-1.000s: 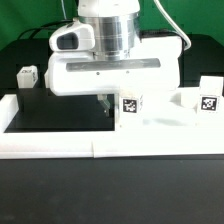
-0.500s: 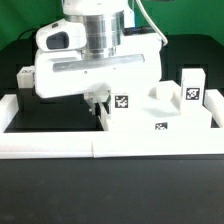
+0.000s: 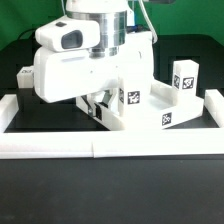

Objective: Assemble square table

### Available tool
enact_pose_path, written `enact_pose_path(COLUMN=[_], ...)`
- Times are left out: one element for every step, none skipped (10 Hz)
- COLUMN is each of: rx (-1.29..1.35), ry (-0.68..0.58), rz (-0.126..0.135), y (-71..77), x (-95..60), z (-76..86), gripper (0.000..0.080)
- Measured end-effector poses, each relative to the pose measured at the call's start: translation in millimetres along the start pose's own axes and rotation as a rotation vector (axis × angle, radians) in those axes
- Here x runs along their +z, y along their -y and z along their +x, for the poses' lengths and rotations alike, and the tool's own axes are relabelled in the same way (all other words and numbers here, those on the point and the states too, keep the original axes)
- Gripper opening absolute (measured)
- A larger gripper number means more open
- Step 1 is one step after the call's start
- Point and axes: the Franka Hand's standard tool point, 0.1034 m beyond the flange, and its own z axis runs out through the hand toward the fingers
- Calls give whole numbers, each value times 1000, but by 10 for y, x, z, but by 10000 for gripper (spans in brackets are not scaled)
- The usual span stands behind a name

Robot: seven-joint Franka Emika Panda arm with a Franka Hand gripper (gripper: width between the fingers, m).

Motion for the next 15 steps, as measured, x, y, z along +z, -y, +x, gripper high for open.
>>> enact_pose_path(rx=[-115, -146, -224, -287, -353, -411, -440, -522, -577, -618, -689, -727, -763, -815, -860], ry=[4, 6, 12, 18, 25, 20, -2, 9, 17, 16, 10, 6, 12, 16, 10], rz=[-4, -5, -9, -13, -19, -34, -64, -65, -69, -84, -97, -90, -78, -71, -81], y=[-33, -48, -63, -67, -33, 6, 20, -2, -20, 1, 127, 244, 345, 448, 494], x=[0, 1, 1, 2, 11, 15, 11, 11, 11, 10, 16, 14, 0, -25, -39], z=[-23, -36, -46, -49, 0, 79, 120, 94, 82, 111, 208, 308, 425, 585, 690], gripper=[62, 62, 62, 62, 62, 64, 68, 68, 71, 71, 71, 74, 74, 74, 74])
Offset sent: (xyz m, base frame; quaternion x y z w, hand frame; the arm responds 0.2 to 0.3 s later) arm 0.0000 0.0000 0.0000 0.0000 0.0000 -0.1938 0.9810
